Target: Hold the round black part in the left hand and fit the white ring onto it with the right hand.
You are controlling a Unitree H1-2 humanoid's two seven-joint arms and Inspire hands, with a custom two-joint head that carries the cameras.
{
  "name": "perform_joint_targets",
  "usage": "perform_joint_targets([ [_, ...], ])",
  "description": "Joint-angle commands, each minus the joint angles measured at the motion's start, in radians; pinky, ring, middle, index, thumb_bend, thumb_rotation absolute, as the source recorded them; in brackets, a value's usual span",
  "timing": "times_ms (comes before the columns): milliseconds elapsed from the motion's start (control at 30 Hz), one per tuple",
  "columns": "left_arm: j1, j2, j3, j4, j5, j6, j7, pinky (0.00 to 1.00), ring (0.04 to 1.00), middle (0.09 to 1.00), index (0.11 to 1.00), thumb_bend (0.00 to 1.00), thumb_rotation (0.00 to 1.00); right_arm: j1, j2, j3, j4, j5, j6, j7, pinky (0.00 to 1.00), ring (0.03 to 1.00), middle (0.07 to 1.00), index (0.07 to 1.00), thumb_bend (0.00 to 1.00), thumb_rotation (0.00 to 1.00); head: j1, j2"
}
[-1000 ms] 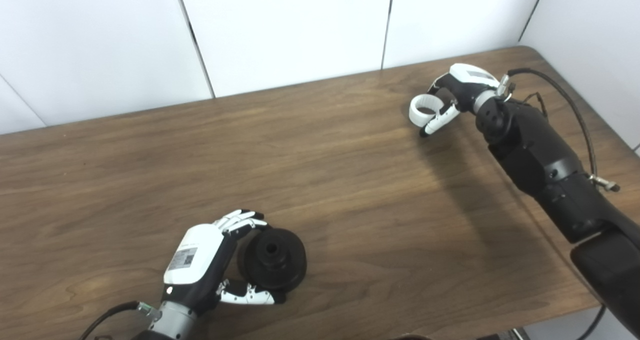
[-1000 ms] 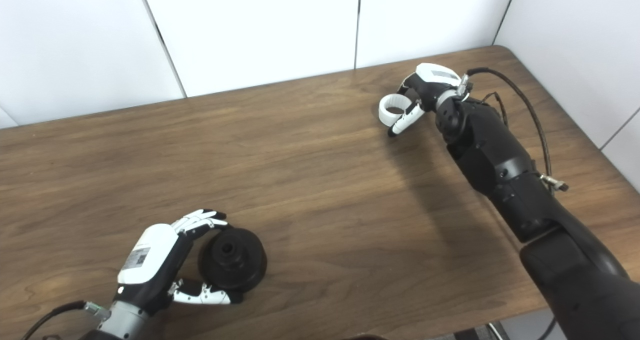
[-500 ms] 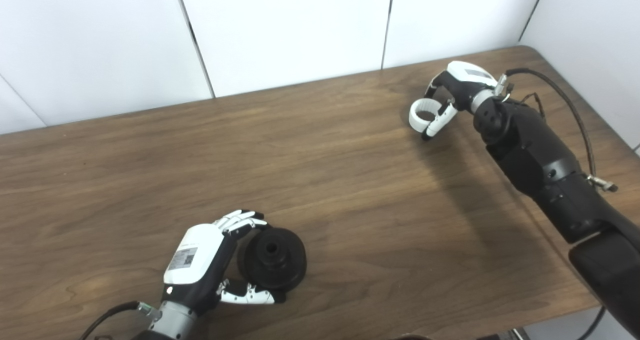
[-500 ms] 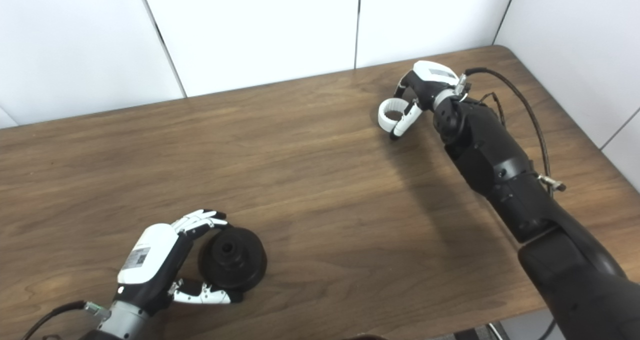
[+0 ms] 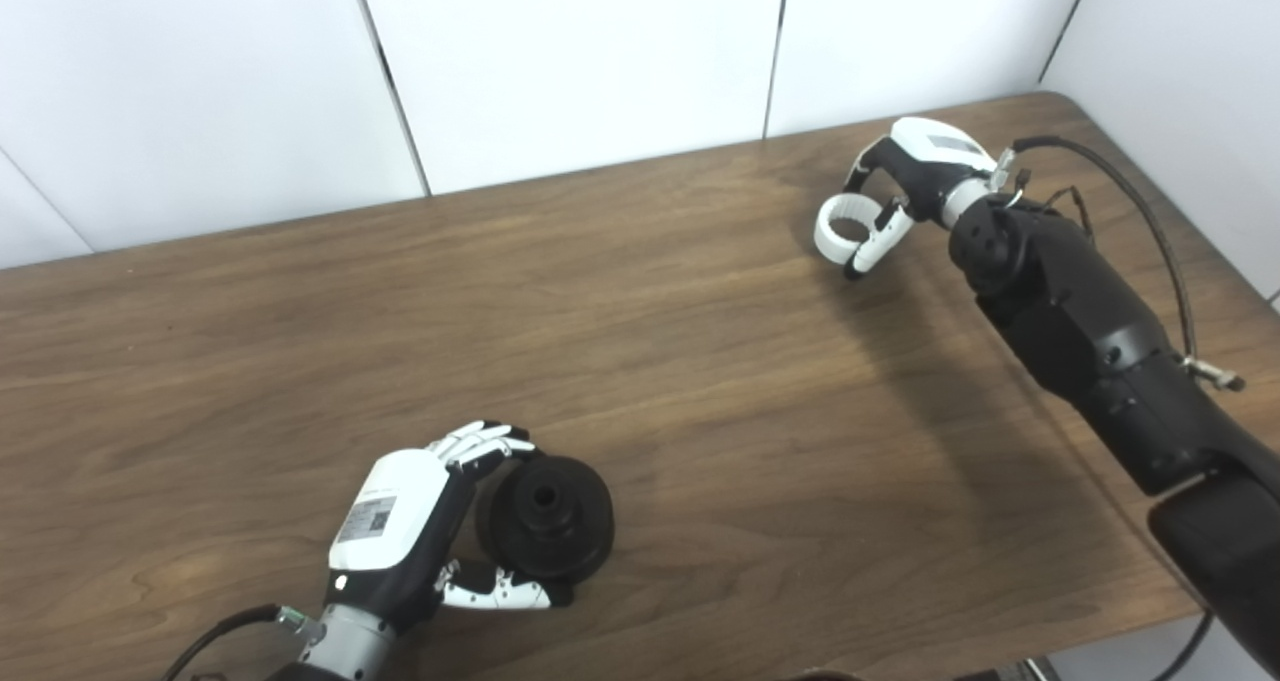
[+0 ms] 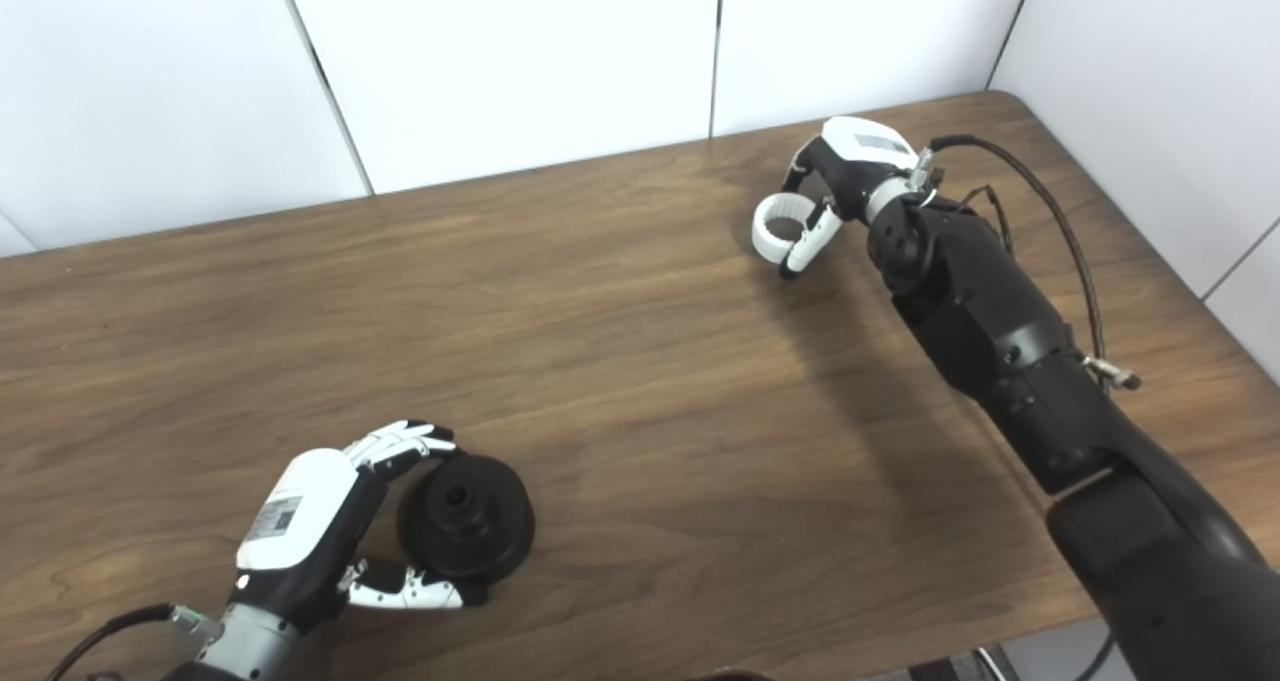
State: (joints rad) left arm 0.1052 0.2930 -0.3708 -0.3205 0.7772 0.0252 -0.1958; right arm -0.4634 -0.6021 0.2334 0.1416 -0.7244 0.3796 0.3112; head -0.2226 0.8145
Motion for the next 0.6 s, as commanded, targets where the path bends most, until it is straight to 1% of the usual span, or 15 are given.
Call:
perform_joint_targets([
  [0, 0.031, 0.011, -0.023, 0.031, 0.045, 0.036, -0.053, 0.82, 0.884, 0.831, 0.487, 0.52, 0.06, -0.03, -0.034, -0.007, -0.093, 0.002, -0.038, 0.004, 0.88, 0.909, 0.823, 0.486, 0.52, 0.13, 0.027, 0.003],
  [100, 0.032, -0.006, -0.032, 0.028, 0.057, 0.046, -0.055, 0.82, 0.88, 0.83, 0.487, 0.52, 0.06, -0.004, -0.044, 0.006, -0.23, 0.008, -0.04, 0.068, 0.9, 0.916, 0.823, 0.486, 0.52, 0.13, 0.085, 0.015],
  [200, 0.034, -0.032, -0.037, 0.026, 0.043, 0.068, -0.066, 0.85, 0.895, 0.837, 0.487, 0.52, 0.06, 0.023, -0.042, 0.018, -0.363, 0.017, -0.042, 0.128, 0.91, 0.918, 0.817, 0.486, 0.52, 0.13, 0.135, 0.025],
  [267, 0.032, -0.041, -0.045, 0.025, 0.049, 0.078, -0.067, 0.89, 0.904, 0.838, 0.487, 0.52, 0.06, 0.043, -0.029, 0.032, -0.435, 0.029, -0.06, 0.153, 0.91, 0.917, 0.818, 0.486, 0.52, 0.13, 0.149, 0.029],
  [333, 0.031, -0.049, -0.053, 0.024, 0.057, 0.086, -0.068, 0.92, 0.911, 0.839, 0.486, 0.52, 0.06, 0.059, -0.014, 0.044, -0.482, 0.032, -0.074, 0.167, 0.9, 0.911, 0.816, 0.485, 0.52, 0.13, 0.159, 0.032],
  [467, 0.029, -0.061, -0.068, 0.021, 0.07, 0.102, -0.068, 0.93, 0.916, 0.842, 0.486, 0.52, 0.05, 0.101, 0.022, 0.066, -0.566, 0.026, -0.103, 0.182, 0.89, 0.899, 0.806, 0.484, 0.52, 0.14, 0.185, 0.046],
  [567, 0.026, -0.068, -0.077, 0.019, 0.074, 0.113, -0.069, 0.95, 0.92, 0.843, 0.486, 0.52, 0.05, 0.131, 0.047, 0.073, -0.612, 0.033, -0.116, 0.198, 0.89, 0.901, 0.801, 0.483, 0.52, 0.14, 0.195, 0.055],
])
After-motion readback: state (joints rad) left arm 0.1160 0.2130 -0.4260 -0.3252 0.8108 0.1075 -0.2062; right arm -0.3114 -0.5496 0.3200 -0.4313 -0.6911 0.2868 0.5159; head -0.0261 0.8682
